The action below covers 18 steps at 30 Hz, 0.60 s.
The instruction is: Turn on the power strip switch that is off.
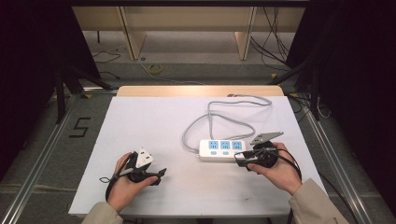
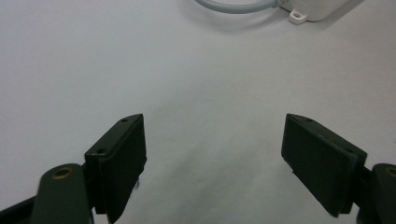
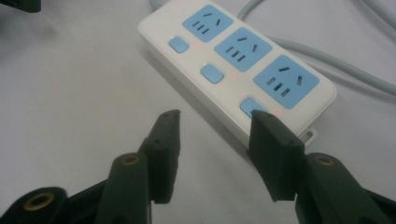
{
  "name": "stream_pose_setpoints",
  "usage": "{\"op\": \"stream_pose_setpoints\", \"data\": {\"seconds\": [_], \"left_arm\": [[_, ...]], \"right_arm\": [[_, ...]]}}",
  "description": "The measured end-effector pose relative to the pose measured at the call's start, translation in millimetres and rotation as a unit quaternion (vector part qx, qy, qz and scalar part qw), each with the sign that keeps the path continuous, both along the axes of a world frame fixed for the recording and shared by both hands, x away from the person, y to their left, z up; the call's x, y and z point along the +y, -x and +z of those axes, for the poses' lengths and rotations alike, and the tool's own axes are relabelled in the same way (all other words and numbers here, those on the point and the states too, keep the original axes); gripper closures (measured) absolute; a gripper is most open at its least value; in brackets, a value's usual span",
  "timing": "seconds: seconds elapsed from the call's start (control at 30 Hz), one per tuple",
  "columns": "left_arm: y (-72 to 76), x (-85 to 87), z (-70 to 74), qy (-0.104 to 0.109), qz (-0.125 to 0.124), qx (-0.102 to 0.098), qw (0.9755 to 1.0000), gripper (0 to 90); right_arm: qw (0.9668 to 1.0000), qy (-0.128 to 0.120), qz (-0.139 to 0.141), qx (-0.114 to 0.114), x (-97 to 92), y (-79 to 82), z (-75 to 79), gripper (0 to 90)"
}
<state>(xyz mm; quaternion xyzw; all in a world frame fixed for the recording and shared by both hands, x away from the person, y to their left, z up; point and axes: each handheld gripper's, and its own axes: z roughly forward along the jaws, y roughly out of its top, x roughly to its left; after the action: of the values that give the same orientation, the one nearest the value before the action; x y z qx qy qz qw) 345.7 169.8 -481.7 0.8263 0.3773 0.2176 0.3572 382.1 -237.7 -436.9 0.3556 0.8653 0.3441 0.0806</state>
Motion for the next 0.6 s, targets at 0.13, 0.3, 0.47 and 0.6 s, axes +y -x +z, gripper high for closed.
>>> {"op": "stream_pose_setpoints", "data": {"seconds": [0.13, 0.3, 0.47, 0.6], "left_arm": [[0.1, -0.5, -0.2, 0.0, -0.002, 0.002, 1.0, 21.7], [0.6, -0.3, -0.5, 0.001, -0.001, 0.003, 1.0, 21.6], [0.6, -0.8, -0.9, 0.001, -0.003, 0.002, 1.0, 21.6], [0.9, -1.3, -1.5, 0.001, -0.004, 0.003, 1.0, 21.6]], "right_arm": [[0.9999, -0.004, 0.006, -0.011, -4.0, 4.0, -5.1, 48.4], [0.9997, -0.012, 0.01, -0.02, -8.3, 9.1, -10.3, 46.7], [0.999, -0.027, 0.008, -0.035, -13.8, 15.2, -13.2, 46.2], [0.9985, -0.034, 0.01, -0.042, -19.0, 19.0, -15.2, 45.5]]}}
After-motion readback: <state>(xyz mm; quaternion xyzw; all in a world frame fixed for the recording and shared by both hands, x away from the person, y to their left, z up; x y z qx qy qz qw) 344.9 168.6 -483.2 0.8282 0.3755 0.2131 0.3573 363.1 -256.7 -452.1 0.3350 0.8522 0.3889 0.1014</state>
